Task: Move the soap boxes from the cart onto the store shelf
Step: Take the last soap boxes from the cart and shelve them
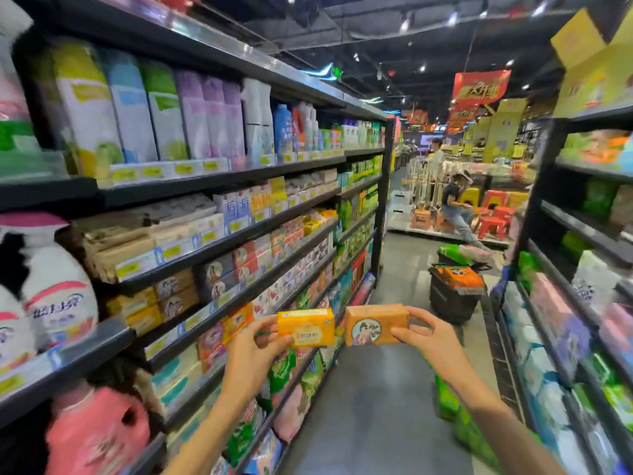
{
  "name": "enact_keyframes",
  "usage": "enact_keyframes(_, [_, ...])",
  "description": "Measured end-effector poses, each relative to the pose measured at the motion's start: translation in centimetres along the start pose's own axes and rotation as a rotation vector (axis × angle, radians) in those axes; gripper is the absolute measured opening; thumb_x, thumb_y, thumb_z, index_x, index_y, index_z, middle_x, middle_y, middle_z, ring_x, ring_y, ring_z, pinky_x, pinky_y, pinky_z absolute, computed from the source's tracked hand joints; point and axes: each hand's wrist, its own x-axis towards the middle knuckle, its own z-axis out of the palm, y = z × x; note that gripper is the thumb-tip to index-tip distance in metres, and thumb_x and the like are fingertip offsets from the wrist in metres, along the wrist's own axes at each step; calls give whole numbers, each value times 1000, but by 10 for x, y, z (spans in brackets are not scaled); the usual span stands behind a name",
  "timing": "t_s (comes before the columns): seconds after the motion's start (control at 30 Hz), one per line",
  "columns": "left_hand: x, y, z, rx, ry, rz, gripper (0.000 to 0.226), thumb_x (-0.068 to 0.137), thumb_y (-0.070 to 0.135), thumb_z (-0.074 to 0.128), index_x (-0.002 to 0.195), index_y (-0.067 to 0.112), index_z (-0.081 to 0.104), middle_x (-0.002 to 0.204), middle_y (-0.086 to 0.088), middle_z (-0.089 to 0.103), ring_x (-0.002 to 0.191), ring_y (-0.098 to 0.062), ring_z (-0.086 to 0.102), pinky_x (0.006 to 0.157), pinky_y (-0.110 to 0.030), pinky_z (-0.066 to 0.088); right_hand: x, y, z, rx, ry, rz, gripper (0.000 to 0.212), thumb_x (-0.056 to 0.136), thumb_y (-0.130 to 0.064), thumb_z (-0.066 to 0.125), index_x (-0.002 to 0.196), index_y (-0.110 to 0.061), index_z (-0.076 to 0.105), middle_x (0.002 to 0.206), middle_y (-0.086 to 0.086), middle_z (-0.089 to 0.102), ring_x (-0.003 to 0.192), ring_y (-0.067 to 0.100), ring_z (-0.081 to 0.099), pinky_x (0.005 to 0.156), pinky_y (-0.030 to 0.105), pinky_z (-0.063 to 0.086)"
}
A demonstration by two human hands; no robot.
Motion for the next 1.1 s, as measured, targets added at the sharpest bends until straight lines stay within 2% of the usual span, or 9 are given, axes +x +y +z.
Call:
enact_keyframes(0.13, [50, -27, -14, 61, 101, -11, 38, 80, 15, 84, 113, 25, 69, 100, 12, 76, 92, 3, 70, 80, -13, 54, 75, 3, 41, 12, -108, -18, 44, 77, 2, 78, 117, -13, 65, 91, 9, 76, 75, 5, 73, 63, 10, 51])
enact_keyframes(0.2, [70, -41, -26, 97, 175, -26, 37, 80, 15, 84, 112, 26, 70, 97, 12, 77, 90, 4, 70, 81, -17, 55, 114, 11, 65, 20, -169, -30, 45, 77, -1, 80, 118, -15, 66, 90, 8, 77, 77, 8, 73, 65, 14, 54])
enact_keyframes(0.33, [99, -61, -48, 151, 314, -73, 36, 83, 12, 81, 108, 34, 68, 97, 13, 76, 90, 3, 69, 77, -14, 53, 183, 24, 121, 43, -346, -59, 47, 78, -14, 82, 121, -26, 66, 92, 2, 78, 87, 14, 74, 76, 27, 55])
enact_keyframes(0.47, [120, -74, -65, 213, 484, -109, 37, 83, 12, 82, 108, 34, 67, 95, 18, 75, 90, 6, 68, 80, -16, 54, 239, 25, 180, 88, -531, -106, 40, 81, -14, 79, 115, -29, 66, 96, -4, 77, 88, 2, 72, 65, 13, 53])
enact_keyframes(0.63, [131, -90, -84, 271, 680, -172, 42, 83, 14, 82, 122, 19, 68, 108, 9, 75, 99, -4, 70, 91, -29, 56, 296, 28, 251, 82, -757, -146, 43, 80, -13, 79, 120, -21, 66, 99, -2, 77, 94, 12, 73, 75, 22, 58])
enact_keyframes(0.8, [123, -107, -96, 313, 874, -271, 39, 86, 14, 78, 123, 20, 66, 110, 9, 74, 98, -1, 70, 93, -30, 57, 313, 26, 308, 115, -884, -172, 39, 81, -11, 78, 116, -24, 65, 99, -10, 74, 84, -5, 70, 67, 12, 54])
enact_keyframes(0.93, [126, -121, -105, 359, 980, -341, 41, 88, 17, 76, 127, 18, 62, 111, 10, 72, 100, -4, 68, 94, -35, 57, 318, 30, 340, 78, -973, -200, 48, 77, -20, 82, 122, -23, 65, 105, -6, 75, 95, 7, 71, 83, 26, 57])
enact_keyframes(1.03, [133, -129, -106, 408, 1012, -373, 39, 91, 12, 72, 128, 18, 61, 112, 8, 71, 101, -5, 68, 95, -32, 56, 318, 35, 354, 69, -982, -203, 47, 77, -18, 82, 120, -23, 64, 105, -7, 73, 91, -2, 68, 71, 11, 53])
enact_keyframes(1.1, [137, -136, -106, 443, 1027, -380, 35, 92, 8, 70, 124, 19, 61, 110, 6, 72, 101, -9, 69, 94, -35, 56, 318, 39, 361, 47, -989, -223, 47, 78, -20, 82, 121, -24, 63, 102, -11, 72, 85, -7, 67, 68, 7, 50])
